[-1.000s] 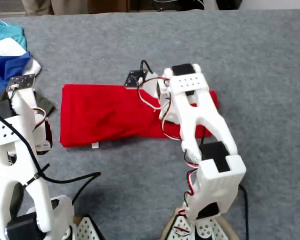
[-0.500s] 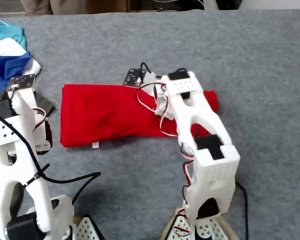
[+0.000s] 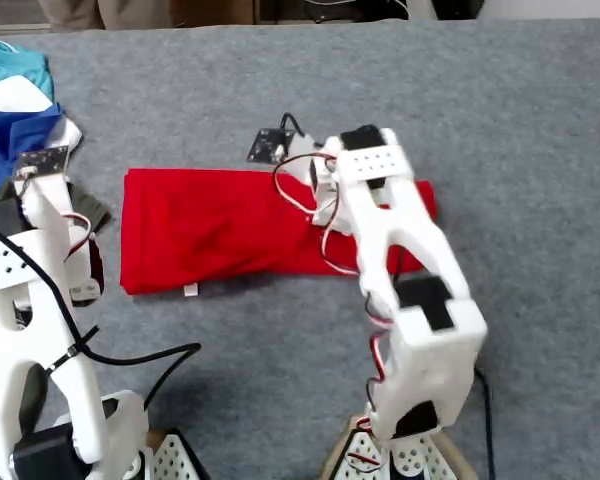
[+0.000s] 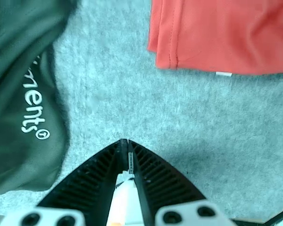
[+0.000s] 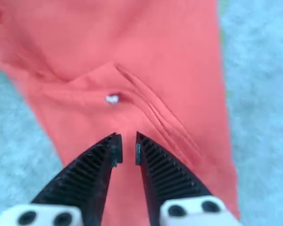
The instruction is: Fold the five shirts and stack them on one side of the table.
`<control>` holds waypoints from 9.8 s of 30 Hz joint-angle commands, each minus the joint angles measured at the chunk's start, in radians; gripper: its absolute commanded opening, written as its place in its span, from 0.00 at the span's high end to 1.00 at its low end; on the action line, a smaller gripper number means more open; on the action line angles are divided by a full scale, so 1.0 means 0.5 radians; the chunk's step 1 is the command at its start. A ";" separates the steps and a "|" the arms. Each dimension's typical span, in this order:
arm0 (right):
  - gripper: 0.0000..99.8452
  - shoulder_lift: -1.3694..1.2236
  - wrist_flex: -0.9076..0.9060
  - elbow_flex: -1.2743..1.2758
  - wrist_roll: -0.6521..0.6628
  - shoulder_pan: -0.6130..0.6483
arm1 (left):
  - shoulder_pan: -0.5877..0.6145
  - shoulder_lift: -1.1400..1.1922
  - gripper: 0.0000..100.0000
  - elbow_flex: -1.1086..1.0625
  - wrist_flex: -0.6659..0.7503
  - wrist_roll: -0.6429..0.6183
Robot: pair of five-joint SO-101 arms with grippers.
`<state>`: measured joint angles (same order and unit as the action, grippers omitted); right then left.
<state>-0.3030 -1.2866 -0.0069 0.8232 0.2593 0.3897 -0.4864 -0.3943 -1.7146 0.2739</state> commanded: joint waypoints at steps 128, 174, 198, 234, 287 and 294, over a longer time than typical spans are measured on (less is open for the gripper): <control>0.92 -0.158 0.417 -1.386 -0.822 -1.901 | -2.240 2.509 0.98 3.004 0.924 -0.792; 0.93 -0.167 0.003 -1.413 -0.678 -1.352 | -1.734 2.859 0.87 3.360 0.672 -1.034; 0.93 -0.471 -0.362 -1.122 -0.519 -0.471 | -1.458 3.270 0.96 3.219 0.678 -1.034; 0.93 -0.898 -0.371 -1.189 -0.451 -0.176 | -0.985 2.641 0.96 3.704 -0.089 -0.976; 0.93 -0.164 -0.565 -0.213 -0.470 -0.778 | -1.525 2.877 0.96 3.618 0.000 -1.068; 0.93 -0.348 -0.568 -0.121 -0.470 -0.870 | -1.645 3.184 0.96 3.633 0.046 -1.114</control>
<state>-0.4733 -1.5766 -0.0729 0.5792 -0.1381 -0.4020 1.0955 1.4101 -1.7070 -0.2739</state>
